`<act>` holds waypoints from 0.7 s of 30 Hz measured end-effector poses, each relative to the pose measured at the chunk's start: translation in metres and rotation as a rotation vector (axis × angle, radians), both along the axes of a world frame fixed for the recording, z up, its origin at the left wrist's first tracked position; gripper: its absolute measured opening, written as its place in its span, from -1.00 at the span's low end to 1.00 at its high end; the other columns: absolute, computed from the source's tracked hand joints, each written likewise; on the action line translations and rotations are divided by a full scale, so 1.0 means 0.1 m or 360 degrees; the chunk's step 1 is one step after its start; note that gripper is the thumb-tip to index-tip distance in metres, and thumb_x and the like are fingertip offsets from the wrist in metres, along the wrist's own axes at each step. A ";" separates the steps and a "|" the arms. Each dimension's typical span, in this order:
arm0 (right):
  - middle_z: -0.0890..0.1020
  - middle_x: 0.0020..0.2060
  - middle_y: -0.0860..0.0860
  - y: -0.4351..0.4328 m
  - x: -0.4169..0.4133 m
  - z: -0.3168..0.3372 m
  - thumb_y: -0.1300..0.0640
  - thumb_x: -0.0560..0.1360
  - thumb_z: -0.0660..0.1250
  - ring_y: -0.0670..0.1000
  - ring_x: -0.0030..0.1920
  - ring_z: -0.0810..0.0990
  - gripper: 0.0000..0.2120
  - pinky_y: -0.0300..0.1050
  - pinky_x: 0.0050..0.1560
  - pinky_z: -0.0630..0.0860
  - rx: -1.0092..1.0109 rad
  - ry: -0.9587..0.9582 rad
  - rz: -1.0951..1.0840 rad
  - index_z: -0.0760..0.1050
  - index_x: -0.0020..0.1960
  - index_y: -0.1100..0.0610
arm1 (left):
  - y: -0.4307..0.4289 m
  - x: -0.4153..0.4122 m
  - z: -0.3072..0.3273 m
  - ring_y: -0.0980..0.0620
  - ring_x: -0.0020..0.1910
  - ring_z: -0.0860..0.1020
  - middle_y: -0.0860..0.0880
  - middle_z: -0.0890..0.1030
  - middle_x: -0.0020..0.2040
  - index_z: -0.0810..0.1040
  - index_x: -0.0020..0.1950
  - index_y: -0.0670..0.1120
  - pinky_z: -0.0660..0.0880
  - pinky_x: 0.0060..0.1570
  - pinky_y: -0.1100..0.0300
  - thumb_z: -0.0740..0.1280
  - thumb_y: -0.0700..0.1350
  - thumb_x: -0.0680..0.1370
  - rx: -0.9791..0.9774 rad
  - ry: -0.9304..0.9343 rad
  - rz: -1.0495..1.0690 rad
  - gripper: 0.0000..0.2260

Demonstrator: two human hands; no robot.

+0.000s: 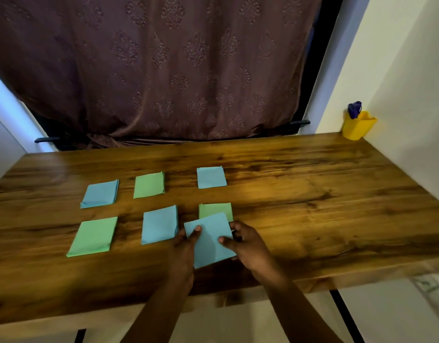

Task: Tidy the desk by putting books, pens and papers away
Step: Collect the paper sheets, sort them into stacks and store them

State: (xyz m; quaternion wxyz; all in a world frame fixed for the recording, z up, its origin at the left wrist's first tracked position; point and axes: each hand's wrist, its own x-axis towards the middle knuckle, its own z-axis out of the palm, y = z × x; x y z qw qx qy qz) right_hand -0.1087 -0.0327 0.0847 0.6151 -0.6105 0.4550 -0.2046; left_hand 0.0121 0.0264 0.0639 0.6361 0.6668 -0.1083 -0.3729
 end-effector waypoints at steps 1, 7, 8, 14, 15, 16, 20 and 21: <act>0.61 -0.03 -0.01 -0.08 -0.09 0.00 0.16 0.47 0.38 -0.13 -0.12 0.58 -0.79 -0.32 -0.40 0.47 -0.0026 -0.0041 -0.0072 0.47 0.09 0.06 | -0.01 -0.07 -0.01 -0.06 0.00 0.50 -0.03 0.54 0.01 0.48 0.07 -0.02 0.45 -0.17 0.13 0.33 -0.08 0.55 -0.0026 -0.0034 -0.0055 -0.88; 0.58 -0.15 0.03 -0.79 -0.67 0.16 0.33 0.48 0.33 -0.10 -0.21 0.54 -0.79 -0.46 -0.48 0.41 -0.0268 -0.0182 -0.0414 0.45 0.11 0.21 | 0.16 -0.03 -0.52 -0.05 0.12 0.55 -0.03 0.59 0.15 0.54 0.20 0.01 0.51 0.06 0.08 0.26 -0.05 0.59 0.0402 -0.1688 -0.0517 -0.79; 0.57 -0.14 0.03 -0.93 -0.74 0.14 0.32 0.48 0.34 -0.09 -0.20 0.53 -0.78 -0.46 -0.47 0.42 -0.0306 -0.0146 -0.0433 0.43 0.11 0.20 | 0.18 -0.04 -0.57 -0.10 0.09 0.57 -0.06 0.61 0.11 0.56 0.18 -0.03 0.52 0.03 0.03 0.24 -0.01 0.58 0.0506 -0.1864 -0.0562 -0.77; 0.41 0.27 0.14 -1.27 -0.87 -0.55 -0.09 0.51 0.26 0.17 0.29 0.36 -0.49 0.10 0.19 0.34 -0.0961 0.1315 -0.0356 0.27 0.39 0.08 | 0.17 -0.09 -0.62 -0.10 0.00 0.59 -0.06 0.62 0.04 0.58 0.09 -0.04 0.52 -0.03 0.00 0.06 0.06 0.52 0.0793 -0.2218 -0.0581 -0.63; 0.39 0.29 0.15 -1.25 -0.90 -0.65 -0.14 0.53 0.19 0.18 0.32 0.32 -0.48 0.13 0.21 0.30 -0.1082 0.1390 -0.0387 0.26 0.41 0.07 | 0.17 -0.10 -0.63 -0.09 -0.01 0.59 -0.05 0.62 0.04 0.58 0.09 -0.04 0.52 -0.04 0.02 0.06 0.06 0.52 0.0788 -0.2262 -0.0577 -0.63; 0.38 0.30 0.16 -1.20 -0.91 -0.69 -0.16 0.55 0.14 0.19 0.32 0.31 -0.48 0.15 0.22 0.28 -0.1140 0.1363 -0.0430 0.25 0.42 0.08 | 0.17 -0.10 -0.62 -0.08 -0.01 0.59 -0.05 0.62 0.04 0.58 0.09 -0.03 0.52 -0.06 0.03 0.06 0.06 0.52 0.0793 -0.2284 -0.0578 -0.64; 0.37 0.35 0.20 -1.08 -0.94 -0.70 -0.20 0.57 0.01 0.22 0.34 0.32 -0.41 0.19 0.27 0.27 -0.1136 0.1201 -0.0692 0.25 0.43 0.17 | 0.17 -0.08 -0.65 -0.07 0.03 0.58 -0.04 0.61 0.07 0.57 0.13 -0.03 0.51 -0.04 0.04 0.05 0.07 0.53 0.0804 -0.2333 -0.0615 -0.62; 0.37 0.36 0.20 -1.03 -0.95 -0.72 -0.22 0.55 -0.03 0.23 0.34 0.33 -0.38 0.19 0.26 0.28 -0.1217 0.1213 -0.0670 0.25 0.43 0.18 | 0.20 -0.07 -0.66 -0.07 0.05 0.58 -0.05 0.61 0.09 0.56 0.15 -0.03 0.51 -0.02 0.04 0.05 0.08 0.54 0.0803 -0.2335 -0.0638 -0.62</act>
